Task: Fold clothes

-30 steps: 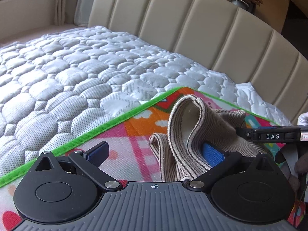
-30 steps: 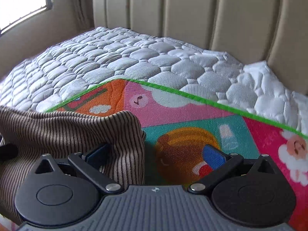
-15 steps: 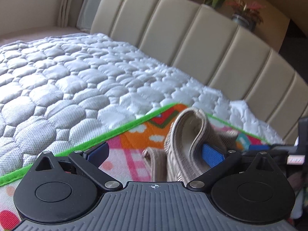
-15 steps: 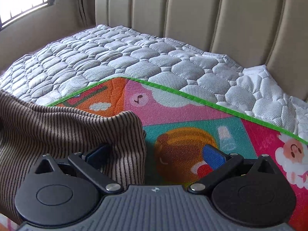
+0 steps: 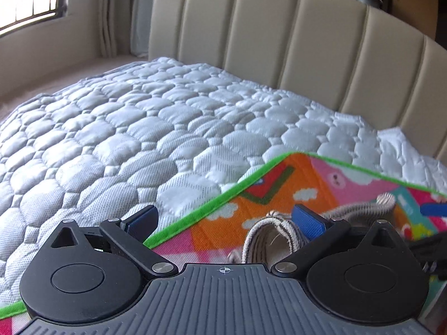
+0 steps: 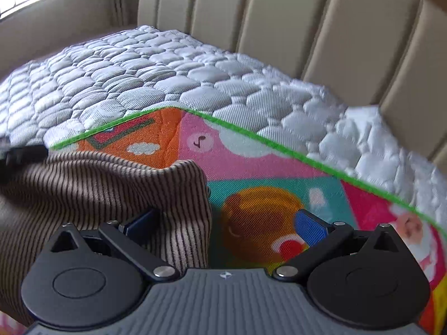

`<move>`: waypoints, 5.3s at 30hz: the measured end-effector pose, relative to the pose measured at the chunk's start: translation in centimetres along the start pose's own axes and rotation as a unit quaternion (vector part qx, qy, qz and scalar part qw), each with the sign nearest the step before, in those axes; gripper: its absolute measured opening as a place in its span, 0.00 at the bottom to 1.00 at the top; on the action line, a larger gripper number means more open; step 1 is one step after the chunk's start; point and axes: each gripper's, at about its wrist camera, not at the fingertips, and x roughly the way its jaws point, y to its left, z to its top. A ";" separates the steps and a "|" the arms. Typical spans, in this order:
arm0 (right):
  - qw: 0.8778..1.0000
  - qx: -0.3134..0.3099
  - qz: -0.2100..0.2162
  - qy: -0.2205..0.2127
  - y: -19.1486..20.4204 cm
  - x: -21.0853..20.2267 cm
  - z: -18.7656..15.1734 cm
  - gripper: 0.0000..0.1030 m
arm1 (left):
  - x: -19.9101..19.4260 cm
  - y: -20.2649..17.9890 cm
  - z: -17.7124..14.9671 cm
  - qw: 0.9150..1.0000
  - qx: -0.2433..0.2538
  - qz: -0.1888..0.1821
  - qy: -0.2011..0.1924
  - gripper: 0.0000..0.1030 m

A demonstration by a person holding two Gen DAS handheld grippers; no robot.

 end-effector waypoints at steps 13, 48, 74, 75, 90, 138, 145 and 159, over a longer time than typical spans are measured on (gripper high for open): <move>1.000 -0.009 -0.005 0.008 0.3 0.6 0.0 1.00 | -4.0 5.2 1.7 0.988 -0.076 -0.135 -0.022 1.00; 0.908 0.352 0.218 0.071 -0.8 -6.1 -9.7 0.95 | -0.9 2.3 -0.9 0.996 0.008 -0.083 0.034 1.00; 0.956 0.189 0.224 0.025 -4.9 0.1 -1.2 0.77 | 2.4 -1.8 1.4 0.957 0.089 -0.252 0.112 1.00; 0.958 0.189 0.217 0.022 -5.2 -0.1 -0.9 0.77 | 3.4 -2.2 1.1 0.955 0.081 -0.254 0.131 1.00; 0.979 0.056 0.190 0.040 -4.1 0.3 2.2 0.83 | -3.9 -10.6 -6.9 0.907 0.091 -0.379 0.160 1.00; 0.986 -0.088 0.119 -0.081 2.4 -6.0 -6.1 1.00 | 3.6 0.5 -1.3 0.940 -0.200 -0.261 0.088 0.78; 0.985 -0.124 0.056 -0.107 5.6 -6.3 -8.2 1.00 | -1.1 3.2 1.7 0.950 -0.207 -0.234 -0.032 0.89; 0.983 -0.125 0.071 -0.116 5.2 -7.4 -8.3 1.00 | 3.4 -0.6 -1.4 0.911 -0.211 -0.349 0.055 0.73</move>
